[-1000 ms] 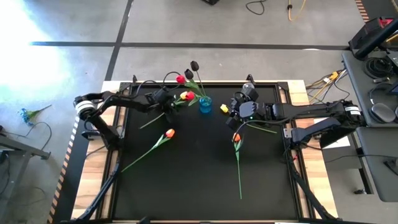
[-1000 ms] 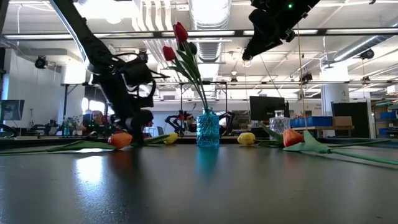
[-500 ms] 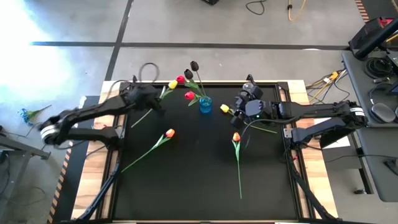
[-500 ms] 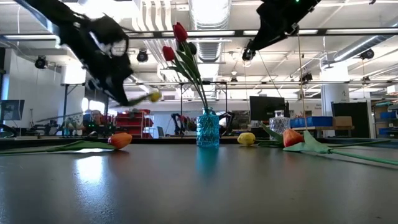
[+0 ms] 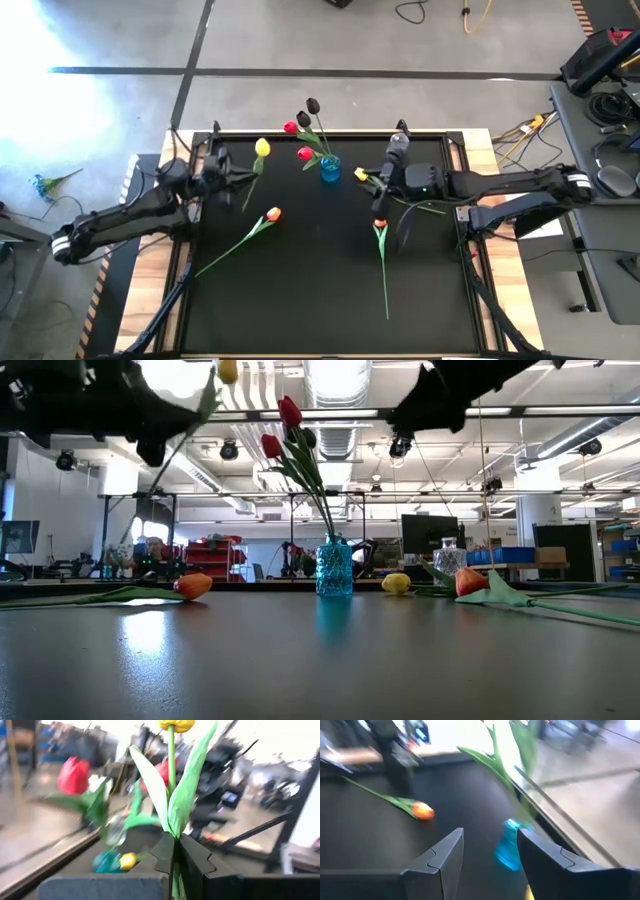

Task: Sort flowers into vase by color
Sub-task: Put the left yellow flower into the transparent vase

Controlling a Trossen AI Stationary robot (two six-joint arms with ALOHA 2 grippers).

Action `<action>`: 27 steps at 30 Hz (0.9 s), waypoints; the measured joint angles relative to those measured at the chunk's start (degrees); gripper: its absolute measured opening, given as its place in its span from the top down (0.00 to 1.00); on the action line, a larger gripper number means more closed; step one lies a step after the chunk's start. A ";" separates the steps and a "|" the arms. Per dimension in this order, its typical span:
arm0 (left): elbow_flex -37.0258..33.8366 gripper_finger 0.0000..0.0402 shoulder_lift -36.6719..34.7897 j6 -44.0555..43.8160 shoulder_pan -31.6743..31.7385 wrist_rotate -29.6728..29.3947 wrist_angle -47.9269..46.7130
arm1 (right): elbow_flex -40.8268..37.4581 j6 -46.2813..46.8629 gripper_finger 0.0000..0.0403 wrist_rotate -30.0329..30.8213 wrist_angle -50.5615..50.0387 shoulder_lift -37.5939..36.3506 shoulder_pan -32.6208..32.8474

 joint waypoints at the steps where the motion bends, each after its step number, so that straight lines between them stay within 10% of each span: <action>1: -1.05 1.00 -0.09 -0.29 -0.80 0.29 2.83 | -0.94 0.08 0.56 -1.17 3.37 0.64 -0.01; 14: -0.94 1.00 10.95 7.10 -13.92 -3.22 25.52 | -0.08 -3.54 0.56 -8.58 45.08 22.05 1.46; 27: 12.26 1.00 34.78 12.94 -17.20 -3.68 33.06 | 13.71 -4.72 0.56 -8.52 46.24 33.30 1.61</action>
